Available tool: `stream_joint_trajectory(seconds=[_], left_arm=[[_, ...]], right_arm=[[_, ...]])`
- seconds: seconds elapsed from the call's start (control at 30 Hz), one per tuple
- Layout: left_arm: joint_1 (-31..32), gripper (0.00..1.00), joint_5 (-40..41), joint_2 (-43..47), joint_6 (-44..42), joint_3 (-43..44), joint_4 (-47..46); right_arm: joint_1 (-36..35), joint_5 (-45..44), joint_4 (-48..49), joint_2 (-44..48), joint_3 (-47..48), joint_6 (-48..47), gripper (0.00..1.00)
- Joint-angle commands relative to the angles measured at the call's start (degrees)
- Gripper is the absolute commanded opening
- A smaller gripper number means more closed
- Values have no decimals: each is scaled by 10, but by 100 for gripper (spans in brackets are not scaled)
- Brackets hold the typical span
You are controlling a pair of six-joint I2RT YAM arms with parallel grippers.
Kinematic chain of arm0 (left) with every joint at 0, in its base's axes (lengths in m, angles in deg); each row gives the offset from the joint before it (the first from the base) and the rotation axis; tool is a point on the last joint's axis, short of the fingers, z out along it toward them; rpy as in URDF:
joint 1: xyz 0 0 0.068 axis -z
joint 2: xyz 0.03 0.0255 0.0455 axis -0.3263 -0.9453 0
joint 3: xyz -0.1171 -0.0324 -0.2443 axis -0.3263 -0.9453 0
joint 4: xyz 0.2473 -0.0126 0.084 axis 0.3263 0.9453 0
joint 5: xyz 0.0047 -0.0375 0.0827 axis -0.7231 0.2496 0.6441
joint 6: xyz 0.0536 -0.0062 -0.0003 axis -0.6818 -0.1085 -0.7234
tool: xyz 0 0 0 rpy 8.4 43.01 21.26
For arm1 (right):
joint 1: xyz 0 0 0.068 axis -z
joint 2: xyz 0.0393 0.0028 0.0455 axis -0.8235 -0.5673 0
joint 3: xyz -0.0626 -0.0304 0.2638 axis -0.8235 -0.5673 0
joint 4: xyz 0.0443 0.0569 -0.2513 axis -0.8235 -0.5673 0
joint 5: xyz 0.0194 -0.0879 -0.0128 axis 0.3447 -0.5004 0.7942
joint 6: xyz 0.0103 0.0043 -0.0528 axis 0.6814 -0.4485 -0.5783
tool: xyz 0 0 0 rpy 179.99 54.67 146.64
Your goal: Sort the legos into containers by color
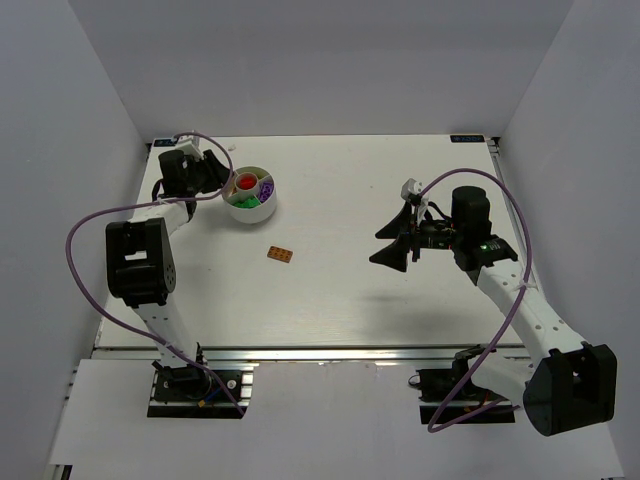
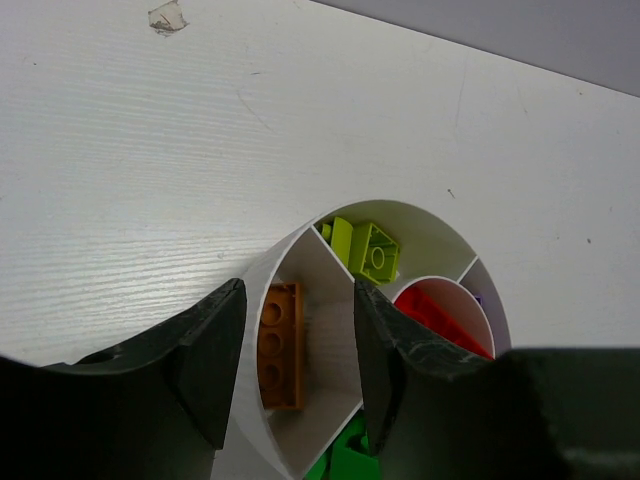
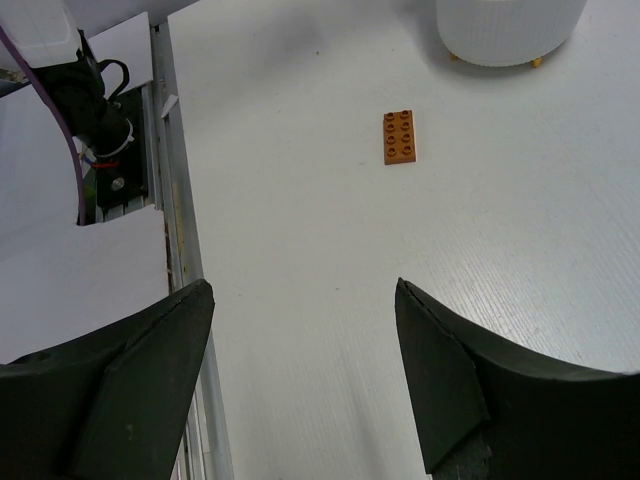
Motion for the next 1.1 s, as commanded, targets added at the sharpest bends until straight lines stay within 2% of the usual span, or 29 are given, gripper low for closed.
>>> stream_joint_trajectory(seconds=[0.0,0.27,0.33,0.4,0.43,0.47,0.5,0.57,0.6,0.63,0.73,0.77,0.87,0.93,1.03,1.07], left_arm=[[-2,58,0,24,3,16,2],[-1,55,26,111,-1,16,40],[-2,46,32,158,4,8,61],[-2,32,35,192,18,-3,81],[-2,17,38,211,27,-22,87],[-2,13,48,252,37,-39,85],[-2,13,52,275,75,-60,63],[-2,24,49,343,110,-134,35],[-2,36,42,363,141,-158,4],[-2,61,39,380,156,-200,-6],[3,85,36,432,184,-246,-32],[3,88,24,449,188,-268,-39],[4,90,23,467,173,-268,-24],[3,90,42,484,147,-261,4],[3,91,27,483,173,-281,-32],[3,96,18,478,183,-278,-35]], right_arm=[[3,1,9,-1,0,-5,78],[0,0,8,-25,0,-17,78],[-15,-1,3,-35,5,-36,78],[-56,-22,-22,-56,15,-79,78],[-82,-49,-45,-66,40,-108,78],[-109,-81,-65,-88,53,-134,78],[-173,-155,-77,-99,65,-175,78],[-234,-236,-84,-146,97,-199,79],[-279,-301,-78,-165,109,-204,79],[-297,-330,-71,-189,146,-197,81],[-322,-391,-90,-307,234,-152,89],[-326,-403,-117,-373,306,-141,89],[-333,-434,-162,-487,436,-116,89],[-336,-436,-174,-545,482,-110,89],[-347,-464,-176,-590,541,-113,89],[-352,-479,-176,-612,561,-122,89]])
